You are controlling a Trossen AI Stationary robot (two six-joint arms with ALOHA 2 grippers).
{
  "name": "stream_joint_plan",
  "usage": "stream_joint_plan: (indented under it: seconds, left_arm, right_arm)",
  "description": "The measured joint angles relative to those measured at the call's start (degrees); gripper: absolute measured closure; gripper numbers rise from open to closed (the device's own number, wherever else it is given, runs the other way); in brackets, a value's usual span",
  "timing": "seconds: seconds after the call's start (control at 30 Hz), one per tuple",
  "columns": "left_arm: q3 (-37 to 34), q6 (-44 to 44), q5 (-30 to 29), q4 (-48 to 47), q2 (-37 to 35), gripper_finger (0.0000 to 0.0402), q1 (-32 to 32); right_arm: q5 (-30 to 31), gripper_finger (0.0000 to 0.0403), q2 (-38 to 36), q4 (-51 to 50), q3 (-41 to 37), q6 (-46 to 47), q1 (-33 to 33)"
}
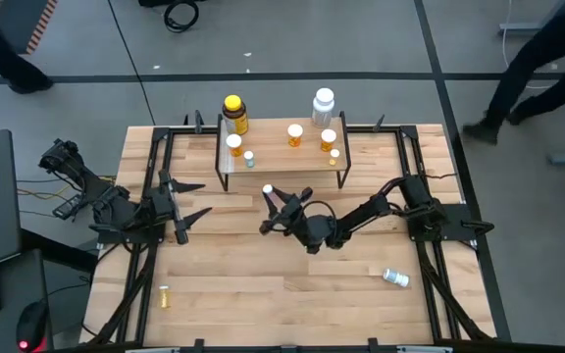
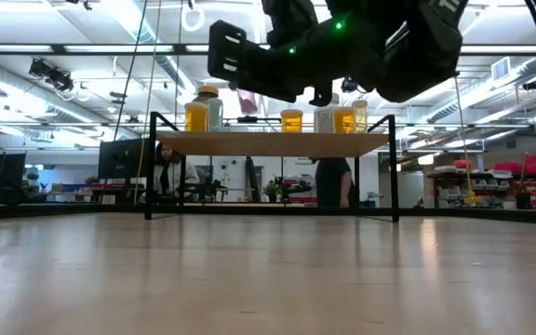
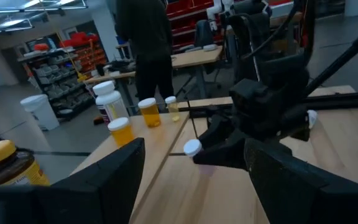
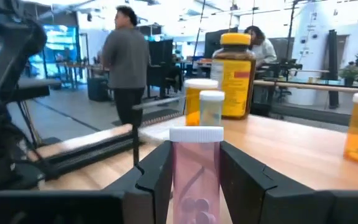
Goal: Pick and place medicine bottles onto shelf by color
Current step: Put the pink pill bottle on the shelf
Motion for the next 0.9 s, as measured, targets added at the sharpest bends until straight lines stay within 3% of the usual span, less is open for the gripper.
stream_joint_plan:
  seconds: [0.23, 0.9]
  left_arm:
    - [0.00, 0.03, 0.01, 0.48, 0.00, 0.0118, 0.00]
    - [0.00, 1.10, 0.03, 0.42, 0.02, 0.0118, -0.02]
  right_arm:
    - [-1.45, 0.0274, -0.02, 15.99, -6.09, -4.17, -0.58]
    - [-1.15, 0.0274, -2.80, 15.44, -8.77, -8.64, -6.36]
